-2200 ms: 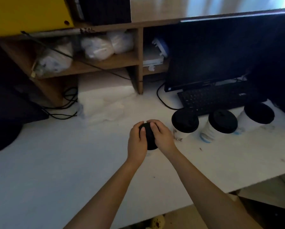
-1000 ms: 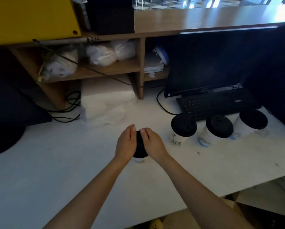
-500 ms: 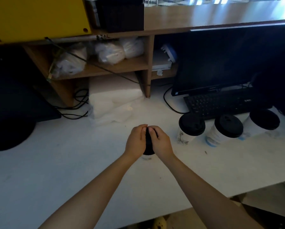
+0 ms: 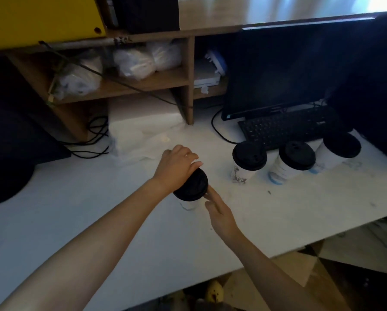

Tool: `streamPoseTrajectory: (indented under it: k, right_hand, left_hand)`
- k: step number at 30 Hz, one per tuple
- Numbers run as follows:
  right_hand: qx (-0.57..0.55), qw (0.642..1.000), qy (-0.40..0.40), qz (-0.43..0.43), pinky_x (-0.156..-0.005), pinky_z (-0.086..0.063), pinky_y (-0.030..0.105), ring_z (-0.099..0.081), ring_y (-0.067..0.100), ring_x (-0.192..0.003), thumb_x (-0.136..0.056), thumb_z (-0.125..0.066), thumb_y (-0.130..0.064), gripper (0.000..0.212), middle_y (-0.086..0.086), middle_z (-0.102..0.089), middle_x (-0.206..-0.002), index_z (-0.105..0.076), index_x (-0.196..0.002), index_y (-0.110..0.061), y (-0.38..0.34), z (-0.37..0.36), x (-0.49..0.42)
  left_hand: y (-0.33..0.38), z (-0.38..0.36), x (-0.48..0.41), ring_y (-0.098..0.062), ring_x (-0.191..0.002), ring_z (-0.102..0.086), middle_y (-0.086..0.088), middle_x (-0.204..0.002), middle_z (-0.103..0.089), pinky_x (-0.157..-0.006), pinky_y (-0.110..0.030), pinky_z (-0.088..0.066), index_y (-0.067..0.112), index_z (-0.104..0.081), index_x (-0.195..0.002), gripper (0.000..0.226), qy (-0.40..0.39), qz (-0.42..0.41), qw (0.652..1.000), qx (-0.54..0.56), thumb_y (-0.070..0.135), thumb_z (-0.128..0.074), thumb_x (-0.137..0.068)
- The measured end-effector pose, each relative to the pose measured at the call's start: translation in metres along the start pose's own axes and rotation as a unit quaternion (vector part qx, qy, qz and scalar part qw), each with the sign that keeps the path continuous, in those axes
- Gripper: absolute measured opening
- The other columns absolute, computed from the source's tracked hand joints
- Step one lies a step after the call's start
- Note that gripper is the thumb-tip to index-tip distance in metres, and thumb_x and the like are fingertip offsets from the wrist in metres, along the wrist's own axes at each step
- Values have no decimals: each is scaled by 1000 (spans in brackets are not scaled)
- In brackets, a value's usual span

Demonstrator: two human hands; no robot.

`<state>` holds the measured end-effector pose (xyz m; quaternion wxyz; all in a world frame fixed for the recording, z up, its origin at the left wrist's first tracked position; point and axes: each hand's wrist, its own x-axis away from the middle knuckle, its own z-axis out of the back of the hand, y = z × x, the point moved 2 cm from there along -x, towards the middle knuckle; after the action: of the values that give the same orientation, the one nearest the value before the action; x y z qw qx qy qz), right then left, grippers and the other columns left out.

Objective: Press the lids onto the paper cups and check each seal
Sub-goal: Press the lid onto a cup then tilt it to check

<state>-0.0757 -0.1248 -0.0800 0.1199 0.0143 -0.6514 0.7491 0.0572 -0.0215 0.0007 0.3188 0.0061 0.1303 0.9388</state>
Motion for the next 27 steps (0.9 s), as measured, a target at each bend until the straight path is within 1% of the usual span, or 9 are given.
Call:
streamPoseTrajectory:
  k: [2, 6, 9, 11, 12, 15, 19, 24, 27]
  right_hand:
    - [38, 997, -64, -5, -102, -29, 14, -39, 4, -130, -96, -47, -8, 56, -13, -38, -143, -26, -145, -25, 5, 6, -5]
    - [31, 982, -185, -16, -88, -30, -4, -34, -27, -116, -85, -68, -13, 75, -28, -36, -136, -23, -142, -31, 2, 13, -26]
    - [32, 972, -229, -36, -94, -36, 6, -38, -16, -123, -80, -73, -12, 83, -16, -36, -142, -21, -143, -27, 5, 9, -44]
    - [57, 973, -219, -36, -101, -36, 17, -35, 5, -132, -78, -75, -16, 90, -4, -33, -149, -18, -147, -20, 10, 5, -55]
    - [67, 975, -210, -32, -99, -36, 14, -36, 9, -132, -77, -76, -18, 91, -2, -34, -149, -18, -147, -20, 13, 4, -59]
    - [62, 981, -185, -15, -82, -37, -2, -41, 5, -122, -74, -78, -19, 89, -4, -42, -142, -24, -145, -21, 24, 3, -62]
    - [52, 987, -155, 12, -77, -34, -6, -43, -2, -114, -74, -78, -19, 83, -12, -45, -128, -30, -142, -17, 29, 0, -62]
    - [63, 992, -100, 43, -74, -35, -6, -44, -7, -108, -75, -78, -20, 77, -12, -46, -122, -32, -137, -21, 22, -7, -56]
    - [31, 998, -30, 39, -78, -40, 2, -46, -14, -102, -75, -78, -22, 74, -13, -52, -123, -33, -132, -32, 17, -14, -47]
  left_hand:
    - [11, -3, 0, -21, -128, -38, -3, -135, -52, -100, -40, -30, 21, -51, -130, 47, -27, 26, 999, 26, 48, -32, -97]
    - [27, -18, 6, -22, -129, -39, -2, -139, -50, -101, -44, -35, 22, -47, -133, 50, -47, 41, 998, -8, 47, -24, -98]
    - [26, -20, 7, -24, -123, -43, -3, -133, -53, -89, -41, -39, 21, -49, -130, 44, -32, 49, 998, -9, 41, -26, -98]
    - [27, -21, 7, -24, -119, -44, -4, -129, -54, -83, -39, -40, 21, -50, -127, 41, -28, 47, 998, -17, 37, -27, -98]
    - [27, -22, 7, -24, -118, -45, -4, -128, -54, -82, -39, -41, 20, -50, -127, 40, -23, 44, 999, -21, 36, -28, -98]
    - [26, -24, 7, -24, -117, -45, -3, -127, -54, -78, -38, -41, 19, -52, -125, 38, -4, 32, 999, -28, 33, -30, -98]
    - [25, -21, 6, -24, -116, -46, -4, -126, -55, -78, -39, -43, 18, -54, -122, 37, -2, 20, 999, -33, 32, -31, -98]
    - [24, -12, 4, -19, -134, -28, -1, -144, -38, -101, -43, -31, 25, -49, -130, 41, -41, -18, 999, -13, 42, -29, -98]
    - [23, -10, 8, -28, -137, -23, -7, -149, -29, -109, -55, -18, 21, -38, -138, 53, -19, 89, 991, -93, 51, -26, -96]
